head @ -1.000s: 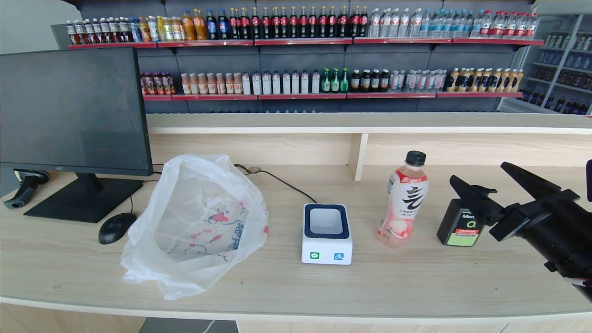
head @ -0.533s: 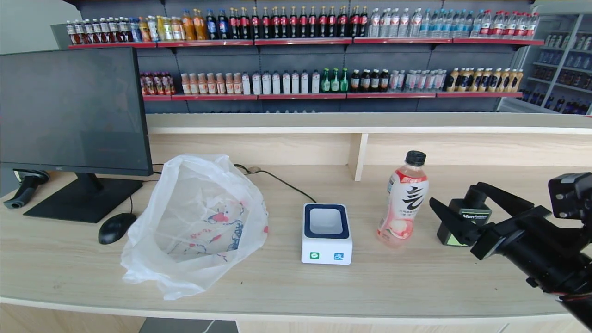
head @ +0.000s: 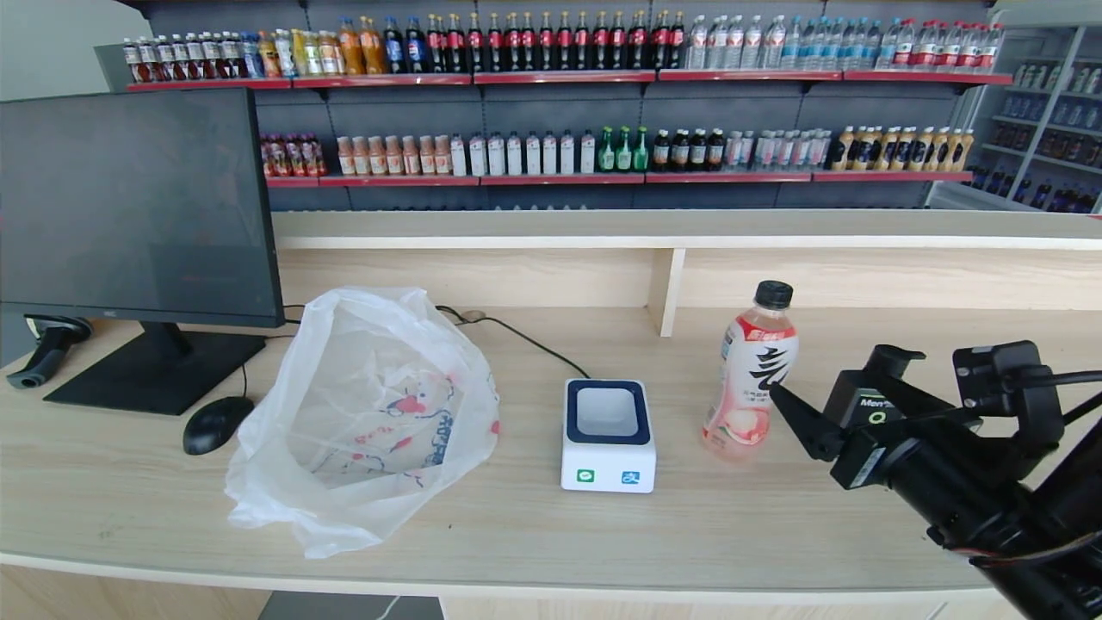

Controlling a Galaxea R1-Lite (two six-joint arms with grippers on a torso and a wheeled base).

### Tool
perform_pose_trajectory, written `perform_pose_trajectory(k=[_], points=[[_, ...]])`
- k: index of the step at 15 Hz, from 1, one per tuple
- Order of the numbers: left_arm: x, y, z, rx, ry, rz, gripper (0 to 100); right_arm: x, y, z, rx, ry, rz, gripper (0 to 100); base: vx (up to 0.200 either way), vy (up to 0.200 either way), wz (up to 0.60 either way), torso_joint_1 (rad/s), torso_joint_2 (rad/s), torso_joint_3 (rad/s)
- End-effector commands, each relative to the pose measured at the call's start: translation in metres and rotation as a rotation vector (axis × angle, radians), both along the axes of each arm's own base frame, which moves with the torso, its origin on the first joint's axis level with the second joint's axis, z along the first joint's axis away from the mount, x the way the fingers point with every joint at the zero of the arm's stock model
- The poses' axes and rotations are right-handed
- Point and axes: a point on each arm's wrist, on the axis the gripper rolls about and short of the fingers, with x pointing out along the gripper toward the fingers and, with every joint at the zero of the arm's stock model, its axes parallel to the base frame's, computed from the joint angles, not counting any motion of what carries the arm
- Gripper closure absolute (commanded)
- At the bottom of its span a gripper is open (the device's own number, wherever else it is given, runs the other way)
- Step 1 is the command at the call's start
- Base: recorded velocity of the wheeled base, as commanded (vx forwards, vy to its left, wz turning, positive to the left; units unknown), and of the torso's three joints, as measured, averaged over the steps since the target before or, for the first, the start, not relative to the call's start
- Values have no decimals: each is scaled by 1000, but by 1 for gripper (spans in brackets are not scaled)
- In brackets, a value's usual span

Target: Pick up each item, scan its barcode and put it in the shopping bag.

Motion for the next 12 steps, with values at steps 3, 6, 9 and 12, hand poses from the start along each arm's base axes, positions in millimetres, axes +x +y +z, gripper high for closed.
perform_pose_trajectory(k=[3, 6, 9, 12], points=[[0, 0, 0, 0, -1, 1, 0, 6, 9, -9, 10, 39, -32, 0, 0, 0, 0, 0, 0, 0], [0, 0, 0, 0, 0, 1, 0, 16, 14, -14, 3, 53, -33, 0, 0, 0, 0, 0, 0, 0], [0, 0, 0, 0, 0, -1, 0, 25, 21, -15, 3, 47, -23, 0, 0, 0, 0, 0, 0, 0], [0, 0, 0, 0, 0, 1, 0, 26, 27, -21, -9, 68, -5, 0, 0, 0, 0, 0, 0, 0]])
